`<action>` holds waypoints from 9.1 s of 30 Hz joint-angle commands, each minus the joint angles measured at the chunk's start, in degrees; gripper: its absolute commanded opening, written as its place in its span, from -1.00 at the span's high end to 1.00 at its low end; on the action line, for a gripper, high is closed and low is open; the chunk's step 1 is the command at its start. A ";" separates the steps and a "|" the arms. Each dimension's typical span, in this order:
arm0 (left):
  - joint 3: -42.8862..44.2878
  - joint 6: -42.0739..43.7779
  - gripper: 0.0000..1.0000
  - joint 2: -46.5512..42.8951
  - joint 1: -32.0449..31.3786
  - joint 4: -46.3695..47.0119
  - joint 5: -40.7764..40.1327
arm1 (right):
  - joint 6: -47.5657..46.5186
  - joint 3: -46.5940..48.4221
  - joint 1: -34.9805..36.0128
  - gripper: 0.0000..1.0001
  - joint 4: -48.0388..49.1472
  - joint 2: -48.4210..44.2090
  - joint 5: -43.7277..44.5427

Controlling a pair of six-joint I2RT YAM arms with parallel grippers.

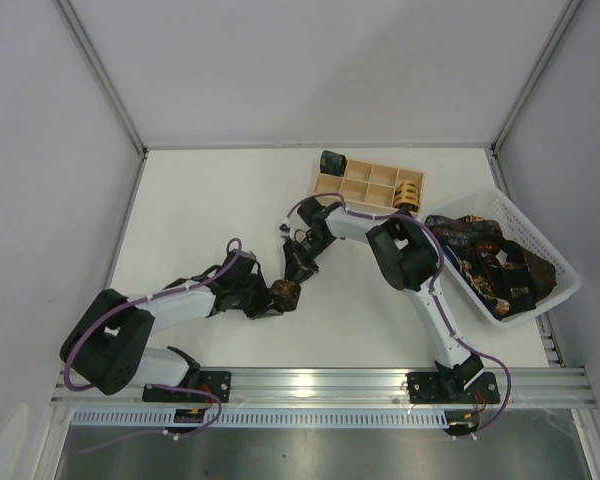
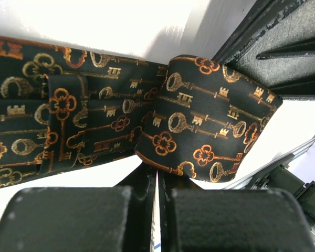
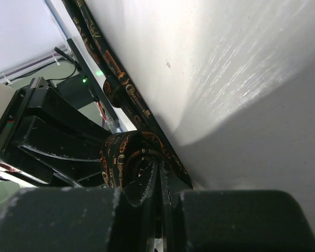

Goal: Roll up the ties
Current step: Roll the tie

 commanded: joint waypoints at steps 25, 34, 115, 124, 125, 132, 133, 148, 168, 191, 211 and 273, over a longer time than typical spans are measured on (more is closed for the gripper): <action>-0.70 1.12 0.97 1.36 -0.49 -1.57 -2.08 | 2.27 1.34 1.88 0.89 2.20 -5.27 -1.95; -1.14 1.47 0.96 -0.39 -0.40 -2.88 -2.34 | 2.01 2.48 -2.07 0.89 0.98 -4.40 1.47; 6.06 -26.74 0.99 2.24 -11.38 -21.08 -27.66 | -10.03 -4.81 11.37 1.00 6.34 -12.92 27.23; 6.07 -25.52 0.99 -0.91 -11.82 -24.42 -26.52 | -6.78 2.81 5.58 1.00 3.80 -9.68 29.78; 6.24 -24.64 0.99 -1.53 -11.82 -25.55 -26.34 | -6.52 3.35 4.79 1.00 3.61 -9.58 30.57; 8.61 -14.45 0.99 -11.45 -11.82 -30.39 -25.55 | 1.04 1.34 -0.22 1.00 3.79 -13.88 31.89; 8.61 -12.44 0.99 -12.77 -11.48 -30.31 -25.20 | 1.39 0.90 -0.49 1.00 3.35 -14.93 31.54; 25.65 21.39 0.47 -7.87 8.11 -21.72 -3.60 | 16.12 -30.69 -3.04 1.00 13.27 -34.09 29.15; 58.54 45.59 0.71 33.27 11.56 -29.34 14.18 | 75.97 -35.31 19.72 1.00 8.98 -42.36 64.14; 60.82 49.55 0.71 41.00 6.81 -40.24 4.60 | 107.73 -27.57 30.44 1.00 -0.17 -28.48 70.83; 57.92 48.75 0.76 41.09 5.75 -39.71 4.69 | 125.06 -41.29 27.73 1.00 13.02 -33.14 72.23; 52.91 50.34 0.83 37.49 2.06 -43.76 0.56 | 127.97 -42.26 24.12 1.00 15.92 -31.82 74.61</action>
